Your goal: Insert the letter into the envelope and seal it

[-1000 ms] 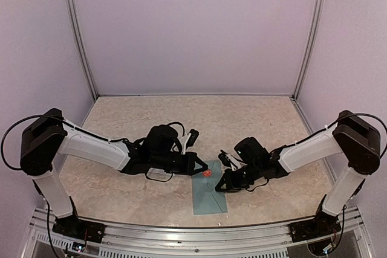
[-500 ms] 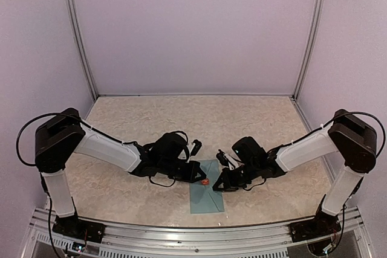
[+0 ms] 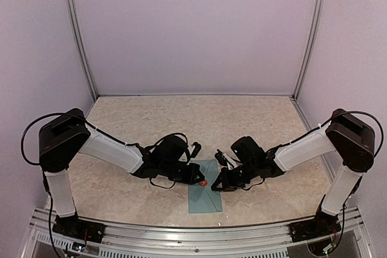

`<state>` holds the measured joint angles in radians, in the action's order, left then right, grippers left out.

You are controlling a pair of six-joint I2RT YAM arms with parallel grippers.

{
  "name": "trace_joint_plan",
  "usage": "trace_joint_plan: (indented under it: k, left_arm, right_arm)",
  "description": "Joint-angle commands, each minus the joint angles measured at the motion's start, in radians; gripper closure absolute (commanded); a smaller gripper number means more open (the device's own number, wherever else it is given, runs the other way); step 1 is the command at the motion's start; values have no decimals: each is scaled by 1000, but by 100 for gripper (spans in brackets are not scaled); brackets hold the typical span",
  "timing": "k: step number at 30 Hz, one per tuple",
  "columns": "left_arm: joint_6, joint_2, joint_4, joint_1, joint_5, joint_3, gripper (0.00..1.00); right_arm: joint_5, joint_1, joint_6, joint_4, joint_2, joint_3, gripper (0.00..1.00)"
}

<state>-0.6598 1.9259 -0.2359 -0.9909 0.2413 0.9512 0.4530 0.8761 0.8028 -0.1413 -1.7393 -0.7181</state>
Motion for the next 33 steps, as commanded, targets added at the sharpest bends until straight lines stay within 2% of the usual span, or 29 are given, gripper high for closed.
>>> trace_joint_plan:
  k: [1, 14, 26, 33]
  left_arm:
    - [37, 23, 17, -10, -46, 17, 100]
    - [86, 26, 73, -44, -128, 37, 100]
    - [97, 24, 111, -63, -177, 43, 100]
    - [95, 22, 116, -64, -189, 41, 100]
  right_arm:
    - [-23, 9, -2, 43, -38, 1, 96]
    - [-19, 11, -2, 44, -38, -10, 96]
    - [-10, 11, 21, 16, 70, -52, 96]
    - [18, 11, 16, -17, 23, -83, 97]
